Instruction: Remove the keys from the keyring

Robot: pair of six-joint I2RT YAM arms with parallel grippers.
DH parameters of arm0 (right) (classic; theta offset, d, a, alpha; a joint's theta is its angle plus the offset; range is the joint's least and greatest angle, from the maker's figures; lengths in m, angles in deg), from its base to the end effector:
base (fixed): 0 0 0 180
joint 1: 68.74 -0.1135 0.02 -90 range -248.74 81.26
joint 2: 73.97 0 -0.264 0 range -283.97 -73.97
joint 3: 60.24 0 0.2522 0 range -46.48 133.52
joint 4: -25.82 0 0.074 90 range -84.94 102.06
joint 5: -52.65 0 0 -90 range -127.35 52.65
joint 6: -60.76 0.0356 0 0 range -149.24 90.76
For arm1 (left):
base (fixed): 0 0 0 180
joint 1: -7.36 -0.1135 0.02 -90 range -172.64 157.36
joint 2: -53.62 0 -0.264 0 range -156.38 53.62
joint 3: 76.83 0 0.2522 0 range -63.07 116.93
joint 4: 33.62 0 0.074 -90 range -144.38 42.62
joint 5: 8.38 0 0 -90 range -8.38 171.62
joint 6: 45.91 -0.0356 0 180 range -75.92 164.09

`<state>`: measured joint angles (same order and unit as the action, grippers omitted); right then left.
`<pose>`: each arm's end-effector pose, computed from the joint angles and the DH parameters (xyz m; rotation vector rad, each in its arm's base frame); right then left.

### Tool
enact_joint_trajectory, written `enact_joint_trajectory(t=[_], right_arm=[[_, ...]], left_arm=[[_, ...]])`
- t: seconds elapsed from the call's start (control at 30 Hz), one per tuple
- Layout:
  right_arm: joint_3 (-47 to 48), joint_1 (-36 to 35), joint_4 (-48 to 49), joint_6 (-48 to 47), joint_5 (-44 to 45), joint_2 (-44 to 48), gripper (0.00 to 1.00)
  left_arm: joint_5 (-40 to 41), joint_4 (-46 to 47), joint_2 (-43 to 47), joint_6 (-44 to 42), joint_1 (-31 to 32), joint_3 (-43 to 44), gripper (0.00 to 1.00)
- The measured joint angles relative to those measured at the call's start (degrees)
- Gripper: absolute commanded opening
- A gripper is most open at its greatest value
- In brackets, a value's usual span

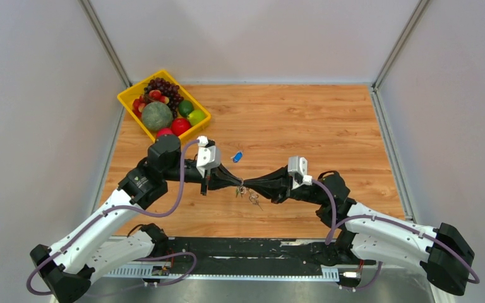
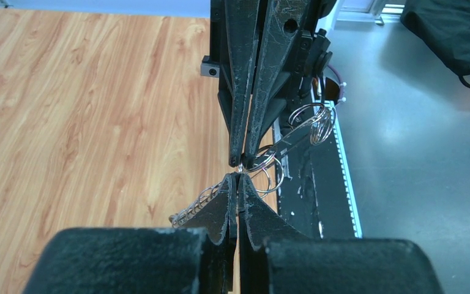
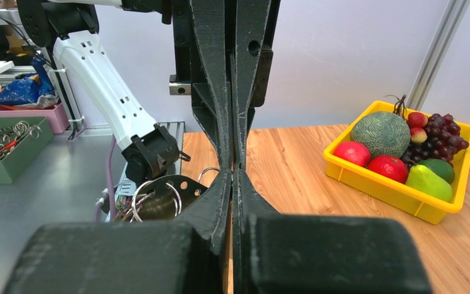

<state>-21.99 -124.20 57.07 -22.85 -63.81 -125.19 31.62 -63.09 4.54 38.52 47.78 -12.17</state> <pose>0.1009 0.1745 0.2959 -0.9371 1.0208 1.2027 0.1224 -0.1401 0.3575 1.2919 1.3831 -1.2078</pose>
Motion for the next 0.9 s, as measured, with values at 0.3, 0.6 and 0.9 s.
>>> enact_joint_trajectory(t=[0.3,0.6,0.9], right_arm=[[0.0,-0.1,-2.0,0.0,1.1,0.3,0.00],[0.2,-0.2,-7.9,0.2,6.3,0.7,0.00],[4.9,0.6,-14.8,1.3,11.7,3.5,0.00]], left_arm=[[1.8,-3.3,-0.2,-1.0,0.3,1.1,0.00],[9.8,-0.9,1.2,0.7,0.2,-1.2,0.51],[17.9,10.2,10.0,4.1,0.2,-11.3,0.67]])
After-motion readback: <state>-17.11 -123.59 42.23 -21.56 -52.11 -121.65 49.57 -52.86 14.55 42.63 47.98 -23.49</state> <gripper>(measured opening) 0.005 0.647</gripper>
